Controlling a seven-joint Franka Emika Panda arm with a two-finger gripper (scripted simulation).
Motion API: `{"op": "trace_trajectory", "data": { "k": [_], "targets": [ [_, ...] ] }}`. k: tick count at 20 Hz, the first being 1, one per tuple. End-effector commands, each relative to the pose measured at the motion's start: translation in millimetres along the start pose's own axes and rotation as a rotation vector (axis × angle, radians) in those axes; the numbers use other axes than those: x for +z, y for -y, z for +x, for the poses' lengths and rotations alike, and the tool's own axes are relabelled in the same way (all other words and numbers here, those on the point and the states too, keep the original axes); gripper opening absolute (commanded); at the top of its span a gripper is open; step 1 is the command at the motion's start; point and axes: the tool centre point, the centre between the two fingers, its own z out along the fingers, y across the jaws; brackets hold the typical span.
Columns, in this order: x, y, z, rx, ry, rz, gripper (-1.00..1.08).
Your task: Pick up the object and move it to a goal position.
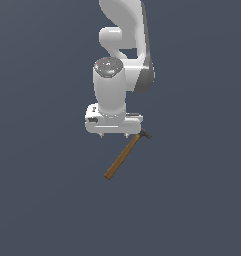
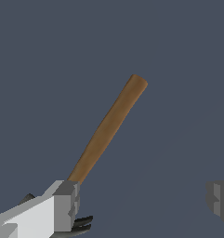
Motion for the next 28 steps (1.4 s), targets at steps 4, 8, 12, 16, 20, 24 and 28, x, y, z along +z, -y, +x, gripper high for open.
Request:
{"op": "trace_trajectory", "data": {
  "k": [4, 8, 12, 16, 20, 24, 28],
  "targets": [
    [11, 5, -2, 0.068, 0.001, 0.001, 1.00],
    [22, 10, -5, 0.142, 0.002, 0.002, 1.00],
    [37, 17, -8, 0.236, 0.003, 0.002, 1.00],
    [52, 23, -13, 0.335, 0.004, 0.001, 1.00],
    [66, 29, -18, 0.435, 0.004, -0.002, 1.00],
    [80, 34, -23, 0.531, 0.004, -0.005, 1.00],
    [91, 37, -27, 0.608, 0.003, -0.008, 1.00]
  ]
}}
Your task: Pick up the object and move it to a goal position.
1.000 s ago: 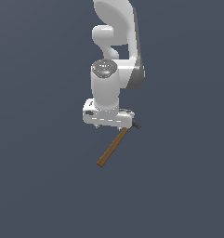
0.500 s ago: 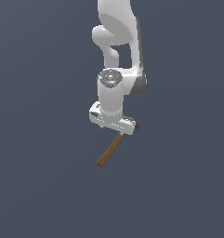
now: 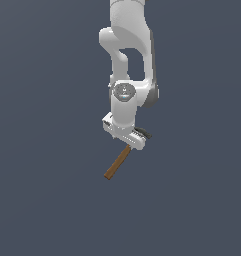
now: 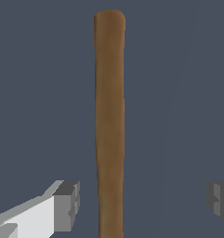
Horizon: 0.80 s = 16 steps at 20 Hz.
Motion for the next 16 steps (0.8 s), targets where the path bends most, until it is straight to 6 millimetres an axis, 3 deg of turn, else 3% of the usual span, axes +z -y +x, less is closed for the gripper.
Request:
{"op": "trace_trajectory", "data": {
  "k": [1, 16],
  "targets": [
    [6, 0, -3, 0.046, -0.002, -0.001, 1.00],
    [20, 1, -10, 0.135, -0.004, -0.005, 1.00]
  ]
}}
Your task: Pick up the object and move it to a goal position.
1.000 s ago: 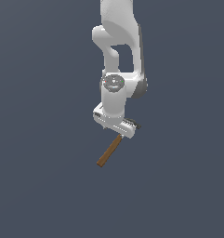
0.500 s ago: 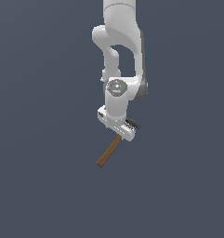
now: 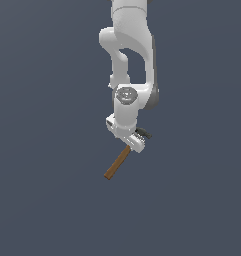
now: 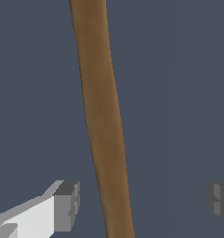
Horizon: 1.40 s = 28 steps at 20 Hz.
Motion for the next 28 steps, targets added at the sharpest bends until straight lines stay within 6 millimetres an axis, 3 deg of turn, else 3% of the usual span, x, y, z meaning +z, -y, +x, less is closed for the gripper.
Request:
{"op": "trace_trajectory", "data": {
  "k": [1, 11, 16, 17, 28],
  "targets": [
    [3, 0, 0, 0.000, 0.000, 0.000, 1.00],
    [43, -1, -1, 0.004, 0.000, 0.000, 1.00],
    [50, 0, 0, 0.004, 0.000, 0.000, 1.00],
    [50, 0, 0, 0.004, 0.000, 0.000, -1.00],
    [48, 2, 0, 0.001, -0.002, 0.004, -1.00]
  ]
}}
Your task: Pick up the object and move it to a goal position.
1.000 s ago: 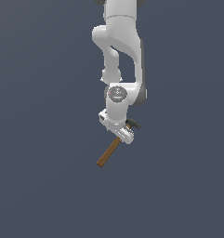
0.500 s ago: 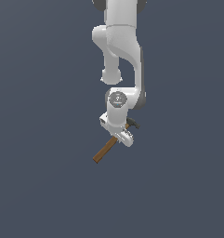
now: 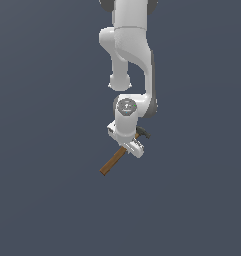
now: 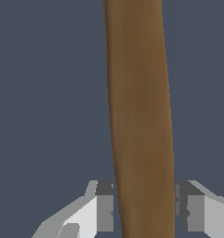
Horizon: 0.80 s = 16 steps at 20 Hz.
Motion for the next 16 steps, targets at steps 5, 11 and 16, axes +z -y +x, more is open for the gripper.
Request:
{"op": "trace_trajectory", "data": {
  "k": [5, 11, 16],
  "targets": [
    [-4, -6, 15, 0.000, 0.000, 0.000, -1.00],
    [-13, -22, 54, 0.001, 0.000, -0.001, -1.00],
    [-24, -39, 99, 0.001, 0.000, -0.002, -1.00]
  ]
}}
